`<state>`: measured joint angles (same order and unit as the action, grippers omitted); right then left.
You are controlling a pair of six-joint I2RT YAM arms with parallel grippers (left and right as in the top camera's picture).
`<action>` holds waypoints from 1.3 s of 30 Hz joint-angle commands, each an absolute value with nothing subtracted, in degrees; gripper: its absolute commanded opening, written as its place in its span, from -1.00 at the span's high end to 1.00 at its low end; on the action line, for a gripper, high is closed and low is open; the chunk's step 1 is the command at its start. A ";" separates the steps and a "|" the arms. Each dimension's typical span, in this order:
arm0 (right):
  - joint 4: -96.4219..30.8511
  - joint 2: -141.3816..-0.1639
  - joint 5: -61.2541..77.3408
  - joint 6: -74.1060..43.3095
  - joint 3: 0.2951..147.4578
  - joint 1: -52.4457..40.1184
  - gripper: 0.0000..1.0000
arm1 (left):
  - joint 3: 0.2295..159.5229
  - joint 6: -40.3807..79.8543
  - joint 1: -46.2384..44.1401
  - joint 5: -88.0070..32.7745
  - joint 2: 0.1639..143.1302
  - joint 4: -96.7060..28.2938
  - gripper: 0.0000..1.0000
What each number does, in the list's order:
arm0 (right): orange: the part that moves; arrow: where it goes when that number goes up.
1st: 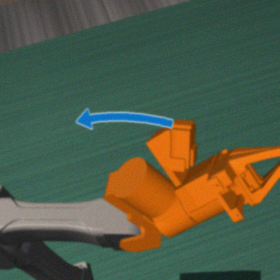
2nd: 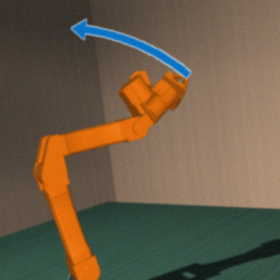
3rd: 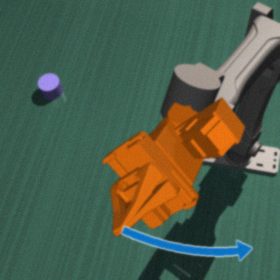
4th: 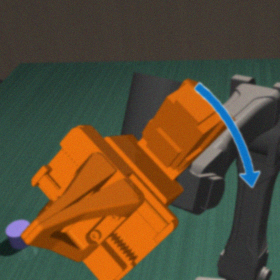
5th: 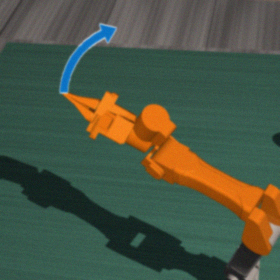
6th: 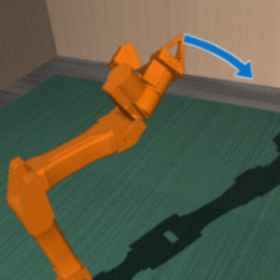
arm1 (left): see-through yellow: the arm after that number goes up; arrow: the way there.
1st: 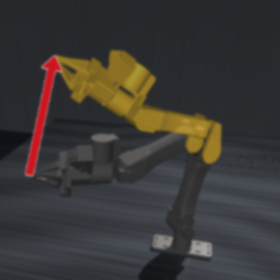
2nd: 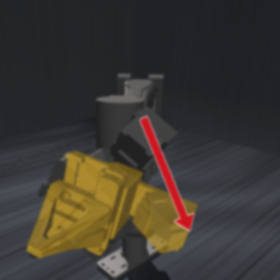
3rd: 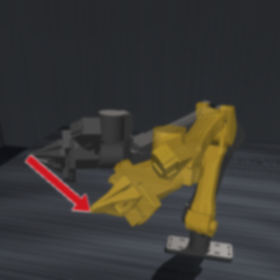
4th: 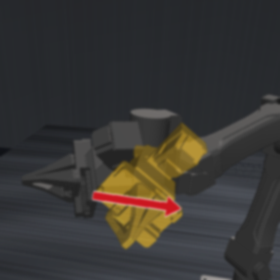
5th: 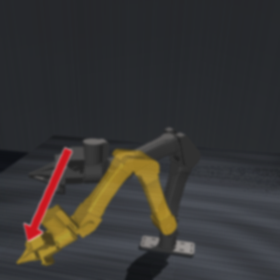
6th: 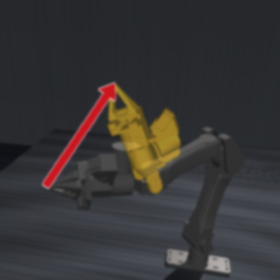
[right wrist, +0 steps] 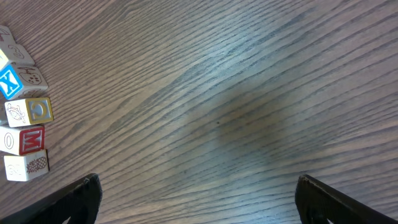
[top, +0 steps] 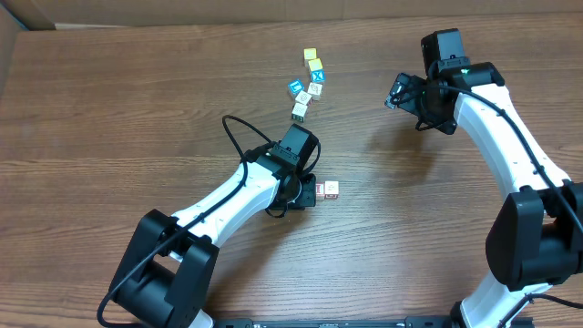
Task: Flip 4 blocks
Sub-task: 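Rotate and set the 'W' block left of the 'I' block, then open the left gripper and retract it to the left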
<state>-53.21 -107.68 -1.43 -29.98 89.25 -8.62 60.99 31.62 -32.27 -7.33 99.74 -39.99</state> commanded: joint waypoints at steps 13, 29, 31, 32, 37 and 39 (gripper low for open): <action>-53.06 -107.48 -1.39 -29.74 90.08 -8.56 -1.00 | 65.23 31.70 -30.39 1.13 97.25 -42.35 0.92; -53.06 -107.48 -1.39 -29.74 90.08 -8.56 -1.00 | 62.76 31.75 -30.50 1.34 103.53 -42.61 0.92; -53.06 -107.48 -1.39 -29.74 90.08 -8.56 -1.00 | 62.76 31.73 -30.50 0.67 103.50 -42.35 0.92; -53.06 -107.48 -1.39 -29.74 90.08 -8.56 -1.00 | 62.76 31.73 -30.50 -0.14 103.50 -41.98 0.92; -53.06 -107.48 -1.39 -29.74 90.08 -8.56 -1.00 | 62.76 31.75 -30.50 -3.14 103.53 -40.45 0.92; -53.06 -107.48 -1.39 -29.74 90.08 -8.56 -1.00 | 62.76 31.75 -30.50 -3.95 103.50 -40.14 0.92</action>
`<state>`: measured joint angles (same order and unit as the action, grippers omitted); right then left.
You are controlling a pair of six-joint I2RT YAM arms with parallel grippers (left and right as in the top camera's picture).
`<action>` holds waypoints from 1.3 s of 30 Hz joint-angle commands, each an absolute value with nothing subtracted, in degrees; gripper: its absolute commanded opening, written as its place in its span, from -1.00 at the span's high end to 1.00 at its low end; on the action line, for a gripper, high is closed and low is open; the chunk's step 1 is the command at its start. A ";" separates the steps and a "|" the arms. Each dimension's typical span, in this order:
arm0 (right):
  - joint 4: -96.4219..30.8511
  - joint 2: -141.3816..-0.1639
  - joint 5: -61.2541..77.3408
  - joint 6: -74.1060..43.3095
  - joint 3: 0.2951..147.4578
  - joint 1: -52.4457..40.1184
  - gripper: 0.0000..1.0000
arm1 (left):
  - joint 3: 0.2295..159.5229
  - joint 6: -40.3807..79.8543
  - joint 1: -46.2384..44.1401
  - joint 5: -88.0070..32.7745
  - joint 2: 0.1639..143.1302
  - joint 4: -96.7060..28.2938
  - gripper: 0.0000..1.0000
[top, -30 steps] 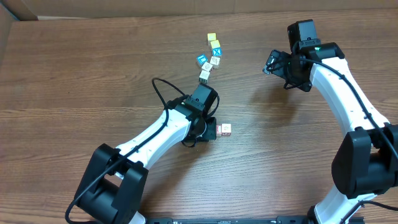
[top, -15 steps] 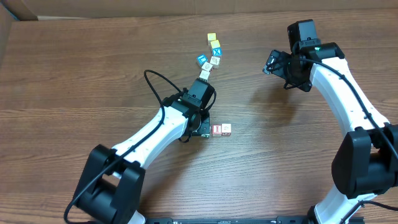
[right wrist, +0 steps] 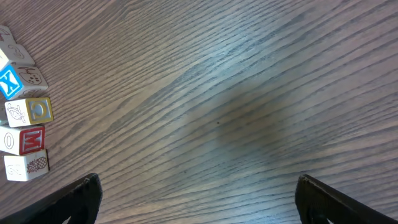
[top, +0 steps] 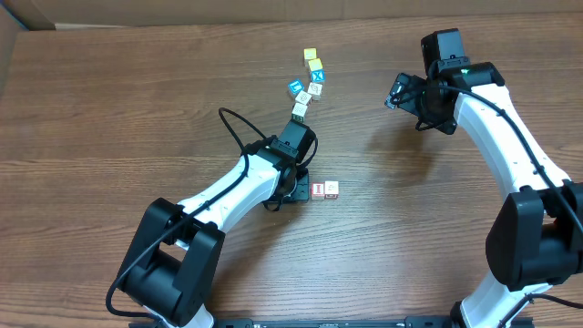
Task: Flip 4 blocks
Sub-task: 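Open the left gripper and retract it to the left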
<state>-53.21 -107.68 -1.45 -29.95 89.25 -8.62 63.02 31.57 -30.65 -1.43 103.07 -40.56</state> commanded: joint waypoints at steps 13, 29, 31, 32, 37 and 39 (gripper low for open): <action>-53.06 -107.48 -1.39 -29.74 90.08 -8.56 -1.00 | 62.81 31.68 -30.33 -3.86 103.48 -39.27 0.92; -53.06 -107.48 -1.39 -29.74 90.08 -8.56 -1.00 | 64.55 31.90 -14.83 -3.38 89.54 -40.77 0.74; -53.06 -107.48 -1.39 -29.74 90.08 -8.56 -1.00 | 64.55 31.90 -11.90 -3.40 88.95 -42.22 0.22; -53.06 -107.48 -1.39 -29.74 90.08 -8.56 -1.00 | 64.55 31.90 -10.61 -3.40 88.95 -42.85 0.03; -53.06 -107.48 -1.39 -29.74 90.08 -8.56 -1.00 | 64.55 31.88 -6.55 -1.34 89.12 -45.10 -0.29; -53.06 -107.48 -1.39 -29.74 90.08 -8.56 -1.00 | 64.55 31.90 -5.58 0.95 89.12 -45.25 -0.61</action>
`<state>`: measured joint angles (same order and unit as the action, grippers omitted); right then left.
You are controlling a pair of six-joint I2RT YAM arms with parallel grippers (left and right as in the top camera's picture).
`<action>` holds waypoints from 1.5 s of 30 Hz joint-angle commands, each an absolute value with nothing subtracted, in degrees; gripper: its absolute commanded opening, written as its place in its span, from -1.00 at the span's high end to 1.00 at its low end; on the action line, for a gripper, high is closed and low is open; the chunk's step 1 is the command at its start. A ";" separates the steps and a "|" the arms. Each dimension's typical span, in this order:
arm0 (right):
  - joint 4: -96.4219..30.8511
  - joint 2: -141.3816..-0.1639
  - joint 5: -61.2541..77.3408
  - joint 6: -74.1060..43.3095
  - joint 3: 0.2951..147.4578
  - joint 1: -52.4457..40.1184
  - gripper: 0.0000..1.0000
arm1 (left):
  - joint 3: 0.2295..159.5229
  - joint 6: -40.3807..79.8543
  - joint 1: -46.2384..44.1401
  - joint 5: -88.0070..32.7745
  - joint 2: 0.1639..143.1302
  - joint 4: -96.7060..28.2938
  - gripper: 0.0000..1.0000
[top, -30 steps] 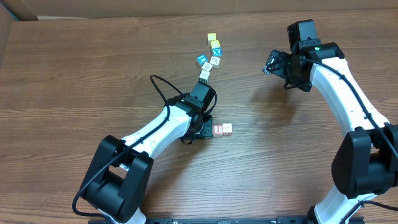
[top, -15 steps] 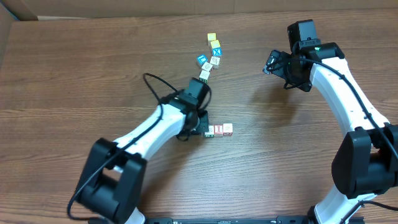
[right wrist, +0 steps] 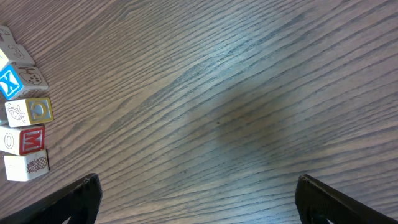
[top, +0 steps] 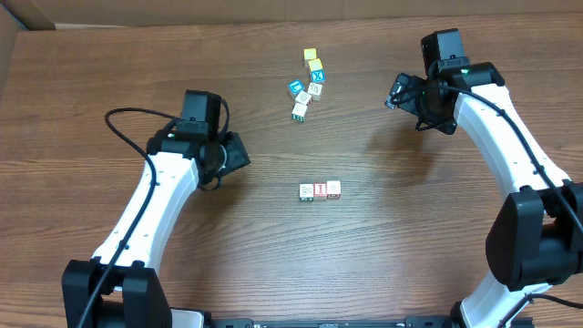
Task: Flip 4 blocks
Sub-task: 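Open the left gripper and retract it to the left, then move the right gripper over the block cluster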
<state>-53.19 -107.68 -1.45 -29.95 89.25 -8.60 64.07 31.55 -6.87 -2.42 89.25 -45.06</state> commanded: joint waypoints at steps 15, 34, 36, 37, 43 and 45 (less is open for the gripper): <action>-49.34 -107.48 3.90 -30.17 90.08 -8.56 -1.00 | 64.55 31.92 -4.10 3.01 89.12 -45.19 -1.00; -55.11 -107.48 19.38 -24.56 92.44 -8.71 0.72 | 64.55 31.92 -4.10 3.01 89.12 -45.17 -1.00; -58.08 -107.48 19.38 -23.55 95.68 -8.93 0.92 | 64.55 31.92 -4.10 3.01 89.12 -45.17 -1.00; -59.51 -107.48 19.38 -23.05 97.54 -9.08 0.92 | 64.55 31.90 -4.10 3.01 89.12 -45.19 -1.00; -66.63 -107.48 13.78 -22.24 111.53 -12.27 0.83 | 64.55 31.92 -4.10 3.01 89.12 -45.17 -0.99; -66.48 -107.48 11.46 -22.26 114.08 -14.28 0.68 | 64.55 31.92 -4.10 3.01 89.12 -45.17 -0.99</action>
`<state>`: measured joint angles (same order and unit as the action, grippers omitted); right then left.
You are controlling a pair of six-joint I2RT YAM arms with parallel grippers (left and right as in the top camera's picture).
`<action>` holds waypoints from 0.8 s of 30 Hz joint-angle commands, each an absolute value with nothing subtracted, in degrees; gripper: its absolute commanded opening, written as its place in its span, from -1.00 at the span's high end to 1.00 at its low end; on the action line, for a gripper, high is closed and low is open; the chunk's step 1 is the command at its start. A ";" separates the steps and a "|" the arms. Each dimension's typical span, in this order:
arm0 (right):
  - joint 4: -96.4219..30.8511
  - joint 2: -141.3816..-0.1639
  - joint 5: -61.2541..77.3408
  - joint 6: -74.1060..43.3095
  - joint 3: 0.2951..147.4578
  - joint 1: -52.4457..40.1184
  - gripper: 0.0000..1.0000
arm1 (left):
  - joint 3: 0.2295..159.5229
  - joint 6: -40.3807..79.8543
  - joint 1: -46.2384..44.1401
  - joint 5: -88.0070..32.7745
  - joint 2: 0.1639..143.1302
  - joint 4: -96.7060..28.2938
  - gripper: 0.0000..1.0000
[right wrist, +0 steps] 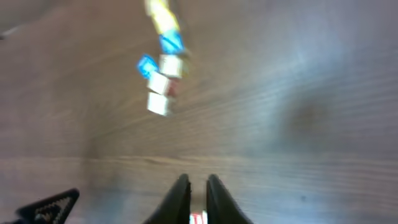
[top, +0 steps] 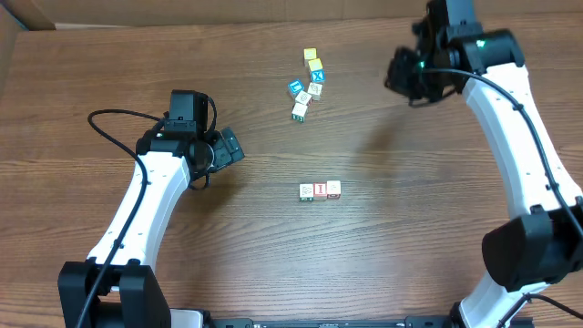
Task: Flip 4 blocks
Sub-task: 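Move the right gripper over the block cluster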
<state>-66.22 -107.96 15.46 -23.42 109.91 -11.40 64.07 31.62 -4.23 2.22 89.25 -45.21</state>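
A row of three small blocks (top: 319, 190) lies mid-table, its middle one red-faced. Farther back sits a loose cluster of several blocks (top: 308, 84), with yellow, blue and white faces; the blurred right wrist view shows this cluster of blocks (right wrist: 160, 74) too. My right gripper (right wrist: 194, 186) hangs high over the table's right side, its fingers nearly touching with nothing between them. A sliver of a red block (right wrist: 198, 219) shows below its tips. My left gripper (top: 233, 148) rests left of the row, away from all blocks; its jaws cannot be made out.
The wooden table (top: 437, 228) stretches around the blocks. A black cable (top: 109, 118) loops behind the left arm. A dark pointed shape (right wrist: 50, 204) sits at the lower left of the right wrist view.
My right arm has lifted and turned, and its gripper, wide open before, is now shut. The left arm has shifted slightly back to the left. No block has moved.
My left gripper was at the row's left end, with one block showing beside it. Then two blocks showed next to it. Then it stood far to the left with three blocks in the row. The right arm, still until then, is now raised and shut.
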 commanded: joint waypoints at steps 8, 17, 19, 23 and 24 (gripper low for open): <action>-60.31 -110.45 2.22 -22.48 114.48 -23.53 -0.38 | 64.55 31.92 -4.10 3.01 89.12 -45.17 -0.99; -54.22 -123.09 -1.85 -25.12 114.43 -28.32 -0.76 | 64.55 31.92 -4.10 3.01 89.12 -45.17 -0.99; -53.49 -125.78 -1.83 -26.37 114.43 -28.62 -0.76 | 64.55 31.92 -4.10 3.01 89.12 -45.17 -0.99; -51.72 -130.80 -0.23 -27.00 114.41 -29.67 -0.75 | 64.55 31.92 -4.10 3.01 89.12 -45.17 -1.00; -51.18 -131.81 0.12 -27.00 114.41 -29.95 -0.76 | 64.55 31.92 -4.10 3.01 89.12 -45.17 -1.00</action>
